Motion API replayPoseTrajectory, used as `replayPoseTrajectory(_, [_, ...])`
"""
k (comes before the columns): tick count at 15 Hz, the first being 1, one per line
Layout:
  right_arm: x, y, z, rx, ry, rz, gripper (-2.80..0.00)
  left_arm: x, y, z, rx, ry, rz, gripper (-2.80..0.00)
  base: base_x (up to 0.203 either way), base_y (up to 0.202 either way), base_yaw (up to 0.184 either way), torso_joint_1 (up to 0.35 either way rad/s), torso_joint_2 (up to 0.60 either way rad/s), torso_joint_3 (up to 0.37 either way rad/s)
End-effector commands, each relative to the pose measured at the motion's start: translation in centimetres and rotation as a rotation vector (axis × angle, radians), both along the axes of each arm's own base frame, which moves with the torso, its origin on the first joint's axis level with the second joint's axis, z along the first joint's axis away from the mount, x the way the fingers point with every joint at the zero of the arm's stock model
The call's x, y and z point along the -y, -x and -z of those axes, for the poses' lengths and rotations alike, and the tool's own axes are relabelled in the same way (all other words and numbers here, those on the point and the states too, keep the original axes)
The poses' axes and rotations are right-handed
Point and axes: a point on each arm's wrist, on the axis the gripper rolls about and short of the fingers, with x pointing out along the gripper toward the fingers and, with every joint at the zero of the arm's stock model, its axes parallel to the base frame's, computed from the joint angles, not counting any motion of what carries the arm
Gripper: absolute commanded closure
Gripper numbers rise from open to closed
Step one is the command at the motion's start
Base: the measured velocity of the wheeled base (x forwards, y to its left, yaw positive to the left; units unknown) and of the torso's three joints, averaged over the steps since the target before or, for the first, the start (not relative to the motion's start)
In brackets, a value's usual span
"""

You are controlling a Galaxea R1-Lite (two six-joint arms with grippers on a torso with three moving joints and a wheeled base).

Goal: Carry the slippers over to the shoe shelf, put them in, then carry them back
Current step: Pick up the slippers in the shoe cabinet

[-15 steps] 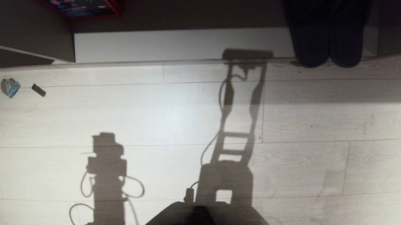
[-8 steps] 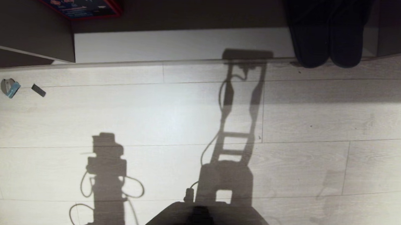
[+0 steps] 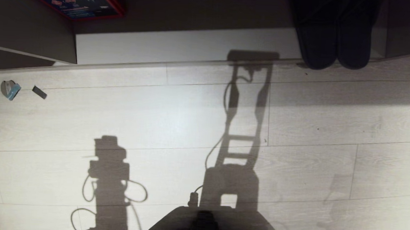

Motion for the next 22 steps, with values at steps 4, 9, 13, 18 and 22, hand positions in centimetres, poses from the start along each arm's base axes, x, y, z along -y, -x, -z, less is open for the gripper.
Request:
replayPoseTrajectory(4, [0.0,0.0,0.1,-0.006,0.003,0.0,0.0,0.0,0.0,0.0,0.003,0.0,-0.001,0.0,0.0,0.0,0.0,0.0,0.0,0.0])
replayPoseTrajectory(9, [0.0,0.0,0.1,-0.006,0.0,0.002,0.0,0.0,0.0,0.0,0.002,0.0,-0.001,0.0,0.0,0.0,0.0,0.0,0.0,0.0])
replayPoseTrajectory(13, [0.0,0.0,0.1,-0.008,0.003,0.0,0.0,0.0,0.0,0.0,0.002,0.0,0.0,0.0,0.0,0.0,0.0,0.0,0.0,0.0])
replayPoseTrajectory(18, [-0.1,0.3,-1.7,0.067,-0.011,-0.022,0.0,0.0,0.0,0.0,0.002,0.002,0.001,0.0,0.0,0.0,0.0,0.0,0.0,0.0])
replayPoseTrajectory(22, [-0.3,-0.3,-6.9,0.041,0.017,-0.117,0.0,0.0,0.0,0.0,0.001,0.002,0.0,0.0,0.0,0.0,0.0,0.0,0.0,0.0])
